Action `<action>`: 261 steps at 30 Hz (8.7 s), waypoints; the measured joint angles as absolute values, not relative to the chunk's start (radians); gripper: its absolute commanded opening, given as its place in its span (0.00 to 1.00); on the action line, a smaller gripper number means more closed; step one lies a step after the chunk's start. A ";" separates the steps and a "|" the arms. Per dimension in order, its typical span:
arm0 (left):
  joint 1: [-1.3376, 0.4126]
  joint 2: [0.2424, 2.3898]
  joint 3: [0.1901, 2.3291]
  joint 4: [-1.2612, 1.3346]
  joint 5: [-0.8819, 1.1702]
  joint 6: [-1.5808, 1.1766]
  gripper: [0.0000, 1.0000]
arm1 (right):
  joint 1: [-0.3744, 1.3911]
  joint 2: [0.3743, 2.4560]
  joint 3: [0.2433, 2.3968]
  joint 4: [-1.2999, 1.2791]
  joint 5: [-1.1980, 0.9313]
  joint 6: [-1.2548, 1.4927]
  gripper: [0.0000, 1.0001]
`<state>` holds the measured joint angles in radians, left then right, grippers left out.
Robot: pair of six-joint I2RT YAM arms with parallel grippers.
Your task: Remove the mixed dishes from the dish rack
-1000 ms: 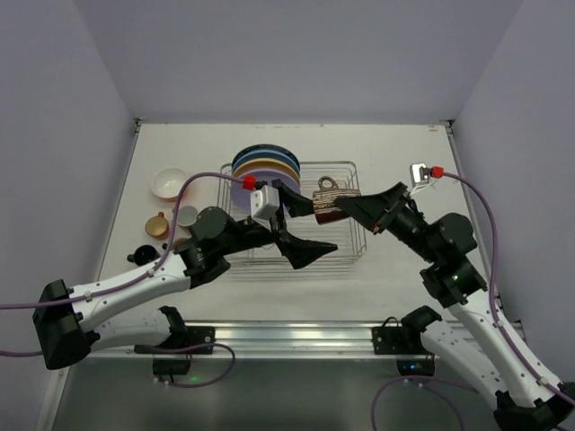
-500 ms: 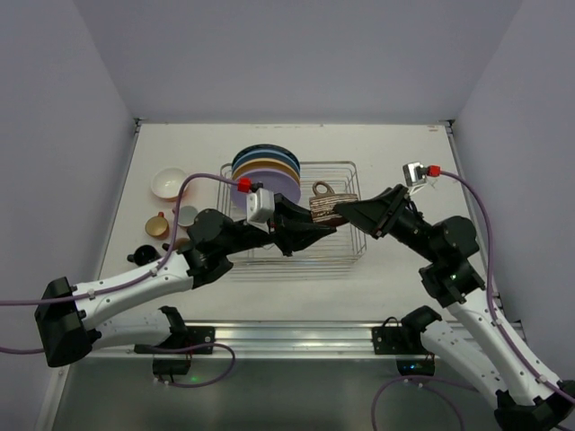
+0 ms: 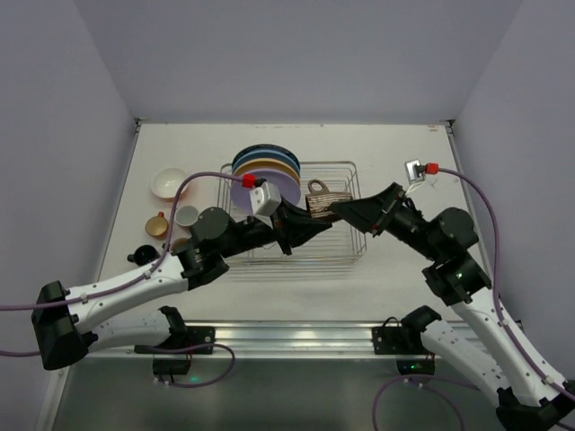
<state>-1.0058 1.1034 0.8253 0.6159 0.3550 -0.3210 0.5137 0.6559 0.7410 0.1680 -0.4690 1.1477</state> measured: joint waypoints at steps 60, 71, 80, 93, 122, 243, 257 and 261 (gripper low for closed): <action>-0.283 1.016 0.785 -1.134 -0.349 -1.039 0.00 | 0.477 0.593 0.927 -0.508 -0.101 0.426 0.99; -0.080 1.107 0.704 -1.033 -0.253 -0.844 0.02 | 0.477 0.573 0.925 -0.504 -0.102 0.426 0.99; -0.059 1.104 0.704 -1.016 -0.225 -0.799 0.35 | 0.477 0.567 0.924 -0.500 -0.106 0.426 0.99; -0.059 0.989 0.855 -1.077 -0.232 -0.799 0.70 | 0.477 0.554 0.923 -0.499 -0.134 0.425 0.99; -0.217 1.326 1.333 -0.315 0.553 -0.194 1.00 | 0.477 0.487 0.901 -0.490 -0.113 0.412 0.99; -0.656 1.559 1.215 -0.194 -0.196 0.727 0.00 | 0.477 0.390 0.918 -0.628 -0.205 0.297 0.99; -0.683 1.486 1.215 -0.196 -0.251 0.741 0.00 | 0.478 0.390 0.916 -0.627 -0.205 0.297 0.99; -0.689 1.449 1.215 -0.195 -0.271 0.735 0.00 | 0.477 0.390 0.914 -0.627 -0.205 0.297 0.99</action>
